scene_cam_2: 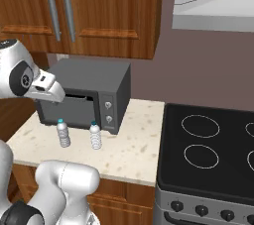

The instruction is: Take the bottled waters from the counter and place them in the freezer to freeze. Close the freezer door after placing the bottles.

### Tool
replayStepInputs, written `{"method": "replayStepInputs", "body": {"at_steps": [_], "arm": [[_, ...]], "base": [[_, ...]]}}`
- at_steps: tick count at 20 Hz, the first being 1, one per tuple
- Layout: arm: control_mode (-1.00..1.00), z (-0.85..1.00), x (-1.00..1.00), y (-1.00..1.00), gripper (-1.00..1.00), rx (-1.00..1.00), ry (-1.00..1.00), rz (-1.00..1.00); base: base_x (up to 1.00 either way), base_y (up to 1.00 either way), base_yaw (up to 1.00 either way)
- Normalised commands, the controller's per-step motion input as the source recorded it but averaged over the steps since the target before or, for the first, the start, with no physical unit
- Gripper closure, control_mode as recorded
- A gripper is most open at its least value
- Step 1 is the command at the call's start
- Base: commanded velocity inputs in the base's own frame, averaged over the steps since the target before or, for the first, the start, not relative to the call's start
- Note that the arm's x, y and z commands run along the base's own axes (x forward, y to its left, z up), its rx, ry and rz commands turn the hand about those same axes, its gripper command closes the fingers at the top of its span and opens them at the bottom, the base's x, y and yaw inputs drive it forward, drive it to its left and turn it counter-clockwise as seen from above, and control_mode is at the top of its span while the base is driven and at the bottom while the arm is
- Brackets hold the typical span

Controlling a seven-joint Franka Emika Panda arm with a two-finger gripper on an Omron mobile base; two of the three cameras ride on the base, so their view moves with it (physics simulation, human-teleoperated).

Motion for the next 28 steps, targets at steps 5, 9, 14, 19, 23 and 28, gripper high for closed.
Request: {"method": "replayStepInputs", "body": {"at_steps": [5,9,14,19,23,28], "arm": [[-1.0,-0.22,-0.01,0.34,-1.0,0.0,0.0,-0.23],[-1.0,-0.42,0.0,0.4,-1.0,0.0,-0.04,-0.33],[-1.0,-0.59,0.0,0.29,-1.0,0.0,-0.05,-0.32],[-1.0,-0.71,0.03,0.04,-1.0,-0.04,-0.13,-0.26],[-1.0,-0.65,0.07,0.02,-1.0,-0.09,-0.18,-0.13],[-1.0,-0.43,0.02,0.11,-1.0,-0.17,-0.22,-0.04]], "base": [[0.0,0.0,0.0],[0.0,0.0,0.0],[0.0,0.0,0.0],[0.0,0.0,0.0],[0.0,0.0,0.0],[0.0,0.0,0.0]]}}
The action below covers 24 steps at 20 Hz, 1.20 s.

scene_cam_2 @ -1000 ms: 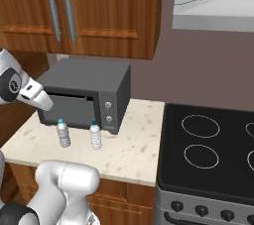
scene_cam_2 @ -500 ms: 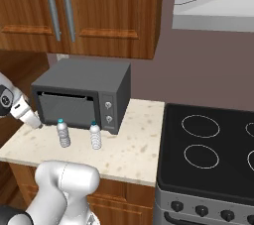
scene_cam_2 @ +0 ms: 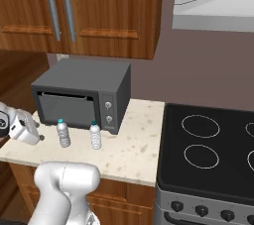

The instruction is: Take the bottled waters from the counter and place them in the freezer to freeze. Close the freezer door after placing the bottles.

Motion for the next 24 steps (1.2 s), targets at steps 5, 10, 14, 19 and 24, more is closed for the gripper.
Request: {"method": "replayStepInputs", "body": {"at_steps": [5,10,14,19,24], "arm": [[-1.0,-0.17,0.0,0.01,-1.0,-0.23,-0.29,0.0],[-1.0,-0.16,0.17,0.0,-1.0,-0.25,-0.12,-0.01],[-1.0,-0.09,0.43,0.0,-1.0,-0.24,-0.02,0.0],[-1.0,-0.07,0.36,0.0,-1.0,-0.08,0.0,0.0],[-1.0,-0.04,0.08,0.0,-1.0,-0.03,0.0,-0.03]], "base": [[0.0,0.0,0.0],[0.0,0.0,0.0],[0.0,0.0,0.0],[0.0,0.0,0.0],[0.0,0.0,0.0]]}}
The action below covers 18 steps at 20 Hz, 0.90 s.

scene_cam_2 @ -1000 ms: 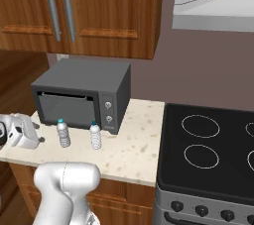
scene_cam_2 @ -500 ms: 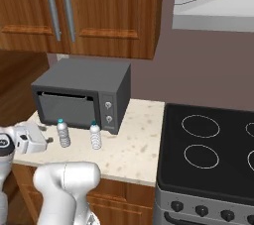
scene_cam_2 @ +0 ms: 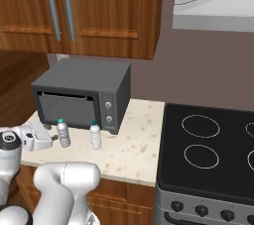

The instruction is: Take the bottled waters from the counter and place them in the freezer to freeze. Close the freezer door after placing the bottles.

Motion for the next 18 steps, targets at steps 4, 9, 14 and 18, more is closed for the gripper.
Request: {"method": "replayStepInputs", "body": {"at_steps": [4,9,14,18], "arm": [[-1.0,0.0,0.0,0.0,-1.0,0.0,0.0,0.0],[-1.0,-0.06,0.28,0.01,-1.0,0.0,0.0,0.0],[-1.0,-0.05,0.16,0.0,-1.0,0.0,0.0,0.0],[-1.0,-0.03,0.0,0.0,-1.0,0.0,0.0,0.0]], "base": [[0.0,0.0,0.0],[0.0,0.0,0.0],[0.0,0.0,0.0],[0.0,0.0,0.0]]}}
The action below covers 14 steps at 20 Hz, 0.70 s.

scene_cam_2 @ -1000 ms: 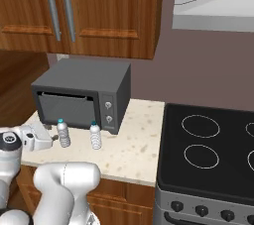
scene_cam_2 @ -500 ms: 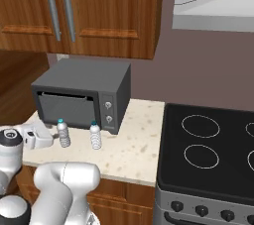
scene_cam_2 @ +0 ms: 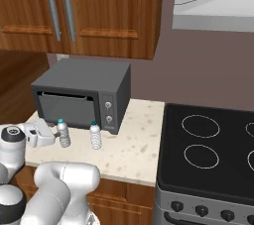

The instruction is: Take the bottled waters from the counter and place them in the freezer to freeze. Close the freezer door after placing the bottles.

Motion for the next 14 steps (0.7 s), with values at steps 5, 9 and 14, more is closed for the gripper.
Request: {"method": "replayStepInputs", "body": {"at_steps": [5,9,14], "arm": [[-1.0,0.0,0.0,0.0,-1.0,-0.02,0.0,0.0],[-1.0,0.0,0.0,0.0,-1.0,-0.01,0.0,-0.01],[-1.0,-0.05,0.0,-0.05,-1.0,-0.02,0.0,-0.03]], "base": [[0.0,0.0,0.0],[0.0,0.0,0.0],[0.0,0.0,0.0]]}}
